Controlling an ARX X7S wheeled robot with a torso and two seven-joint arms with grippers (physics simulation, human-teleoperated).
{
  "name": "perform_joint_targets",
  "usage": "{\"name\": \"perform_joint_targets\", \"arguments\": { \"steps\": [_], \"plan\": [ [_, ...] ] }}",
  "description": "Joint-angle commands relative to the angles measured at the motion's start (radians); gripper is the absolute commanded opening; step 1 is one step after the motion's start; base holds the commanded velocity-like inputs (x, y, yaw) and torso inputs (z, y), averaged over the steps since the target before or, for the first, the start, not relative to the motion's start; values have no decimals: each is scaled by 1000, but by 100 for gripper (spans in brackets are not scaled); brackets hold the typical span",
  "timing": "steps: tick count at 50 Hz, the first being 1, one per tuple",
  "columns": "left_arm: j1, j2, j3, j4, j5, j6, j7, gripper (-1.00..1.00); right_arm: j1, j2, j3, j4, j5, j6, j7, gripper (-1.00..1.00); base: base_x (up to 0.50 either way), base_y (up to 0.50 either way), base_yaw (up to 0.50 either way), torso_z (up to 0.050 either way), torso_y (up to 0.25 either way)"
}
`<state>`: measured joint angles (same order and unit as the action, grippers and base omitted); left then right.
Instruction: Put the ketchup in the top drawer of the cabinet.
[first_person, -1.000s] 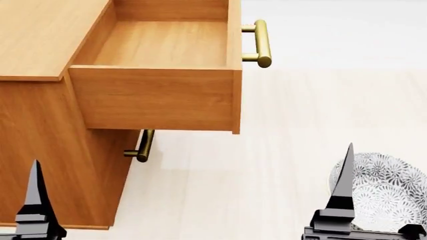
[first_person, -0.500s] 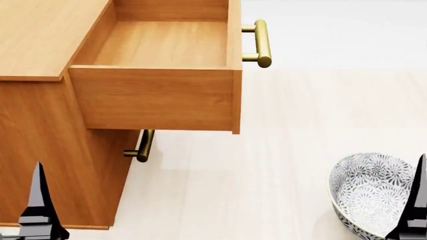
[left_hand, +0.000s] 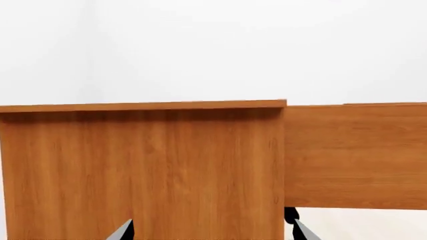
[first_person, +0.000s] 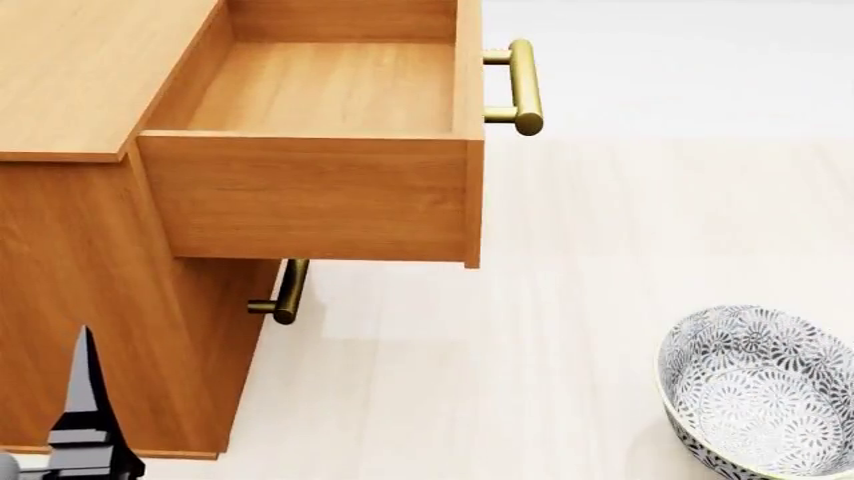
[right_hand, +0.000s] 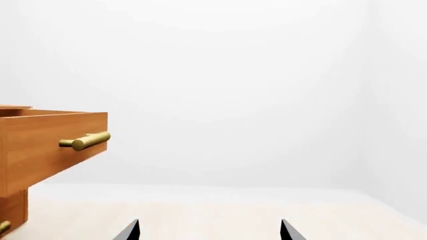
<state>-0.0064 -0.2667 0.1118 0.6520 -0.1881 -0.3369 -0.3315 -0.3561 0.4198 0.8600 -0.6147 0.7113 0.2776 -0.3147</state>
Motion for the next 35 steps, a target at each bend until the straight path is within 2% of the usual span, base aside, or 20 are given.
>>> {"name": "perform_joint_targets", "arguments": {
  "steps": [1, 11, 21, 35],
  "plan": [
    [-9, -1, 10, -30, 1, 14, -6, 100, -121, -108, 113, 10, 13, -94, -94, 100, 0, 0, 0, 0, 0],
    [-14, -6, 12, -40, -6, 17, -10, 100, -135, -168, 128, 69, -5, -146, -127, 100, 0, 0, 0, 0, 0],
    [-16, -11, 15, -36, -11, 10, -18, 100, -111, -211, 59, 141, -93, -191, -153, 100, 0, 0, 0, 0, 0],
    [-17, -15, 25, -40, -12, 11, -27, 100, -137, -301, 36, 278, -118, -317, -270, 100, 0, 0, 0, 0, 0]
  ]
}}
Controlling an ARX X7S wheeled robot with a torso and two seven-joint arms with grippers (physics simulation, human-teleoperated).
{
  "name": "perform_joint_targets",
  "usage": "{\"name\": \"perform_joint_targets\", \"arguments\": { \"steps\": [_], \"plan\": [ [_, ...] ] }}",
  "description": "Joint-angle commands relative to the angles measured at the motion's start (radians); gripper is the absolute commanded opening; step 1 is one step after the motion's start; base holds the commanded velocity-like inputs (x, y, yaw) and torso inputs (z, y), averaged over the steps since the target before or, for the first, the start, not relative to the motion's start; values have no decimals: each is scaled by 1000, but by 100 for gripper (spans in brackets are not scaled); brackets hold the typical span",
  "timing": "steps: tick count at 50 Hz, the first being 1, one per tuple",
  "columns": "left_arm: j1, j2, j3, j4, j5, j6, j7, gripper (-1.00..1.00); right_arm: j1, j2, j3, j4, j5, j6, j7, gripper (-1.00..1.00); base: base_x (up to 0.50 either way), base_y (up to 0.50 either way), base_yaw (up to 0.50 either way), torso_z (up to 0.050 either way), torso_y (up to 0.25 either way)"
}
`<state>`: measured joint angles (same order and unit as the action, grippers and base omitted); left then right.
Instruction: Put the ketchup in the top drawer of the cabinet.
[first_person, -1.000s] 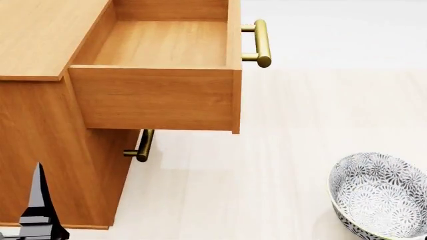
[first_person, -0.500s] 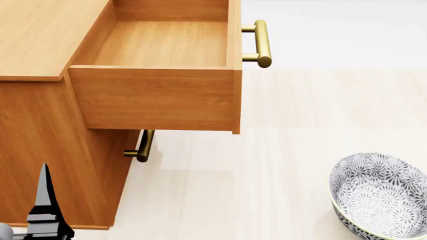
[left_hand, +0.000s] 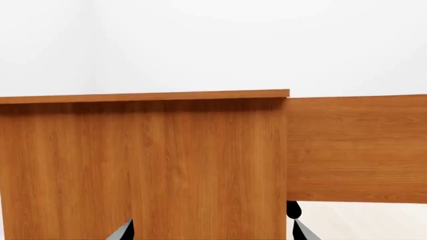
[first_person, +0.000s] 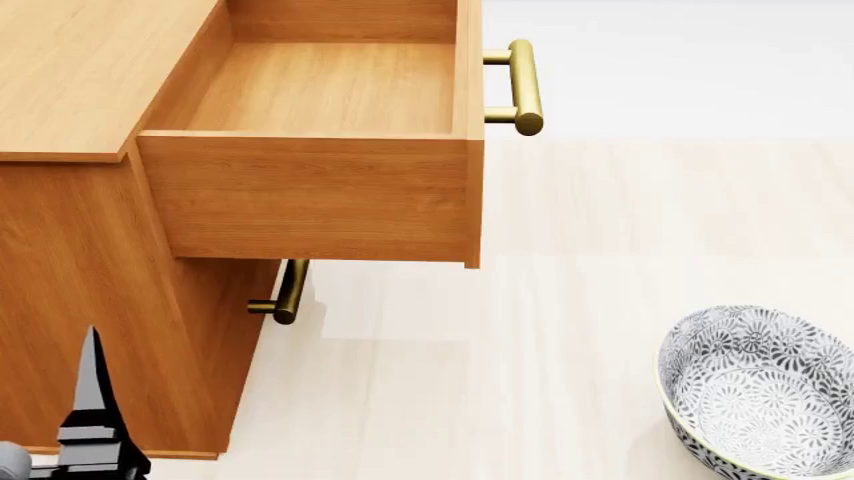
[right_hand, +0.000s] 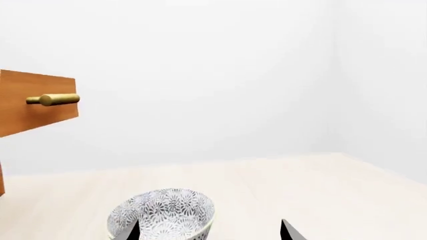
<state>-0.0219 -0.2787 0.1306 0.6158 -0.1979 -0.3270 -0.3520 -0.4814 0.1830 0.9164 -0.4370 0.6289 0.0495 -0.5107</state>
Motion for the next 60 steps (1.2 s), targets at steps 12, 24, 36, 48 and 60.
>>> {"name": "perform_joint_targets", "arguments": {
  "steps": [12, 24, 36, 48, 60],
  "plan": [
    [3, -9, 4, 1, -10, 5, -13, 100, -4, -93, -52, 195, -68, -148, -113, 100, 0, 0, 0, 0, 0],
    [2, -10, 5, -11, -14, 13, -17, 100, -11, -103, -64, 238, -93, -185, -120, 100, 0, 0, 0, 0, 0],
    [-1, -11, 8, -17, -18, 16, -22, 100, 2, -113, -70, 302, -114, -253, -126, 100, 0, 0, 0, 0, 0],
    [0, -14, 10, -24, -23, 19, -26, 100, 0, -110, -115, 254, -168, -281, -109, 100, 0, 0, 0, 0, 0],
    [-1, -16, 14, -29, -24, 20, -32, 100, 0, -104, -136, 266, -196, -293, -85, 100, 0, 0, 0, 0, 0]
  ]
}}
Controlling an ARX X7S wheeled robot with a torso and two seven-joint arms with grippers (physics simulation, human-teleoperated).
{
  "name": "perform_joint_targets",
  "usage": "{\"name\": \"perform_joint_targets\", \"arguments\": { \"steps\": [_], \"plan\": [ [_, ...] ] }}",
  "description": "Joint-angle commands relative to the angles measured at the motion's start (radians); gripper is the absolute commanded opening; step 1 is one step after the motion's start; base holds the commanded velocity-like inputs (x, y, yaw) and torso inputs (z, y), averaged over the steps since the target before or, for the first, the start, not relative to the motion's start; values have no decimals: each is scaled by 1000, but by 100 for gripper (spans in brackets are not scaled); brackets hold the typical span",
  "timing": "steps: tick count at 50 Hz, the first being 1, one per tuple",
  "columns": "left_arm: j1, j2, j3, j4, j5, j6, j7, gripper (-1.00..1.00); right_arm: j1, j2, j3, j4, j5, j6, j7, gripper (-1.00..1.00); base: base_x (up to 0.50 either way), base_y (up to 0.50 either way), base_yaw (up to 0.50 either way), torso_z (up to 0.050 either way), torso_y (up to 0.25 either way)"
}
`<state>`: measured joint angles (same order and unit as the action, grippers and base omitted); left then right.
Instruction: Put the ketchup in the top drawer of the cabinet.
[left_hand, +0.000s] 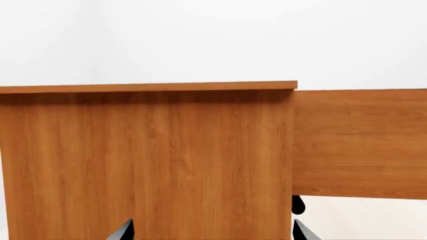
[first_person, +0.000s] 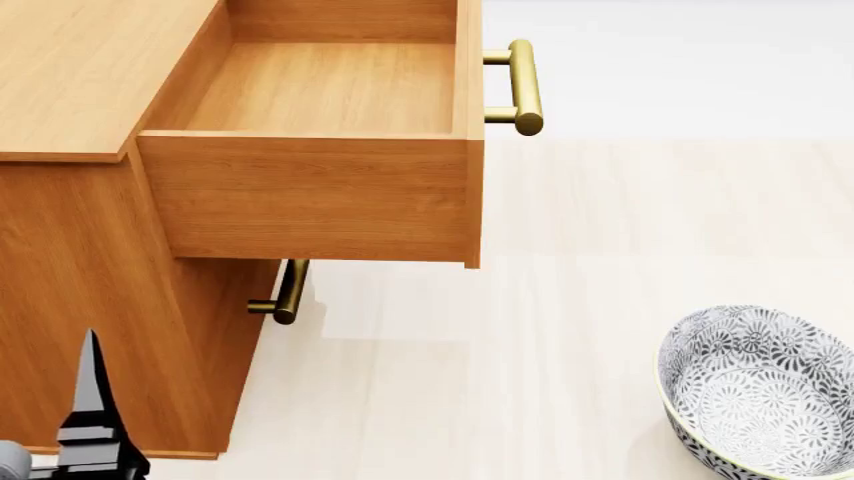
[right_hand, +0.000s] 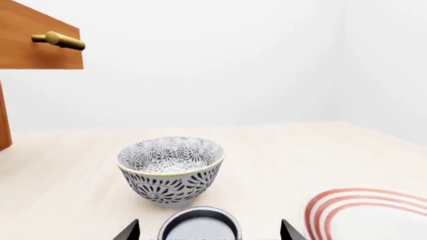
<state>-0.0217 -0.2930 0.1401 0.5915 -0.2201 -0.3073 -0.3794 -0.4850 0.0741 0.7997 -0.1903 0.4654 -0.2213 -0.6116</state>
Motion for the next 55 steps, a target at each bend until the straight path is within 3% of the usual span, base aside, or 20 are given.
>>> {"name": "perform_joint_targets", "arguments": {
  "steps": [1, 55],
  "plan": [
    [-1, -2, 4, -4, -2, 0, -5, 100, 6, 6, -20, 30, -36, -25, 17, 100, 0, 0, 0, 0, 0],
    [-6, -11, 17, -52, -19, 31, -15, 100, 92, 48, -112, 170, -118, -15, 101, 100, 0, 0, 0, 0, 0]
  ]
}}
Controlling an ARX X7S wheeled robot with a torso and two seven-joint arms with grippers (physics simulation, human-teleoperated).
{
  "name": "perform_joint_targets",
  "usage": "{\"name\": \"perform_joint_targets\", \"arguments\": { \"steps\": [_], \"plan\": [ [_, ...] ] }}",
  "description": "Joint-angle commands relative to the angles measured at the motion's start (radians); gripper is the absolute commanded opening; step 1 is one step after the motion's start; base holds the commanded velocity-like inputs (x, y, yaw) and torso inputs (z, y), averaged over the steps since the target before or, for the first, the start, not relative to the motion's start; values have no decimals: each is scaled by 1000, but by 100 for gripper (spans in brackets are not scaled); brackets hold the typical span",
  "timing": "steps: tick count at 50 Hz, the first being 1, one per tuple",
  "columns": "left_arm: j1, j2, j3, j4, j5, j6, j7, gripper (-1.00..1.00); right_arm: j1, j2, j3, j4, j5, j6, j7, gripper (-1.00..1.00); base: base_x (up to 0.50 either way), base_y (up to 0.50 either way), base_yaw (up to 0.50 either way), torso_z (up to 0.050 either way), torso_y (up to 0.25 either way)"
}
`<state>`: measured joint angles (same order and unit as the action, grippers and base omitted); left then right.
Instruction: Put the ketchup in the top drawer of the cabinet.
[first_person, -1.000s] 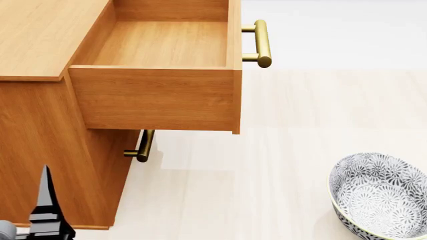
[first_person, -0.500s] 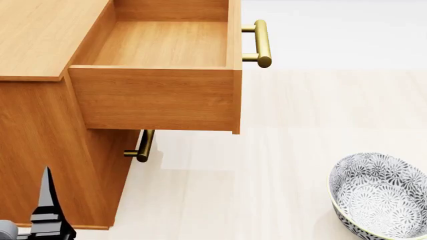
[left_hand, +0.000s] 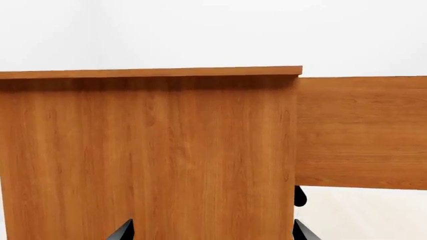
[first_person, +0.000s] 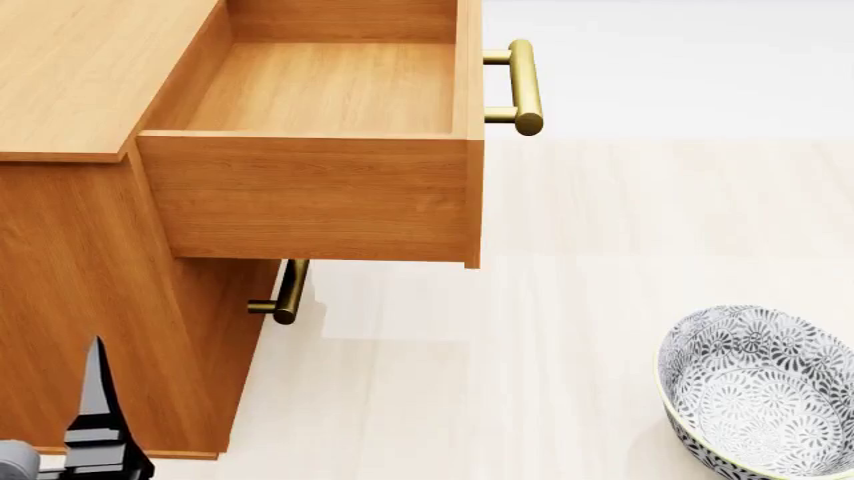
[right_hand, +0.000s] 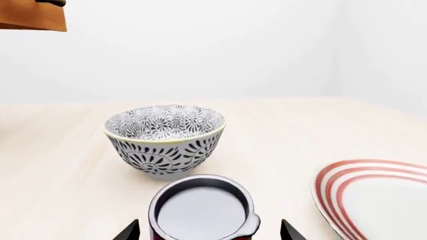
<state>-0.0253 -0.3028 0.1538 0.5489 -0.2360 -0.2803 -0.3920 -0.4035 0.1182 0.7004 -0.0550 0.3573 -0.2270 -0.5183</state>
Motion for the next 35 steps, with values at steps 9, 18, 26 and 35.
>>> {"name": "perform_joint_targets", "arguments": {
  "steps": [9, 18, 26, 35],
  "plan": [
    [-1, -3, 4, -14, -6, 10, -4, 100, -3, 5, -18, -5, 7, 10, 18, -100, 0, 0, 0, 0, 0],
    [2, -6, 5, -19, -9, 17, -5, 100, -4, 8, -27, -6, 12, 3, 19, -100, 0, 0, 0, 0, 0],
    [-3, -9, 8, -18, -11, 13, -9, 100, 2, 24, -19, -99, 29, 55, 68, -100, 0, 0, 0, 0, 0],
    [-7, -12, 8, -14, -18, 10, -10, 100, 13, 68, -9, -285, 56, 186, 165, -100, 0, 0, 0, 0, 0]
  ]
}}
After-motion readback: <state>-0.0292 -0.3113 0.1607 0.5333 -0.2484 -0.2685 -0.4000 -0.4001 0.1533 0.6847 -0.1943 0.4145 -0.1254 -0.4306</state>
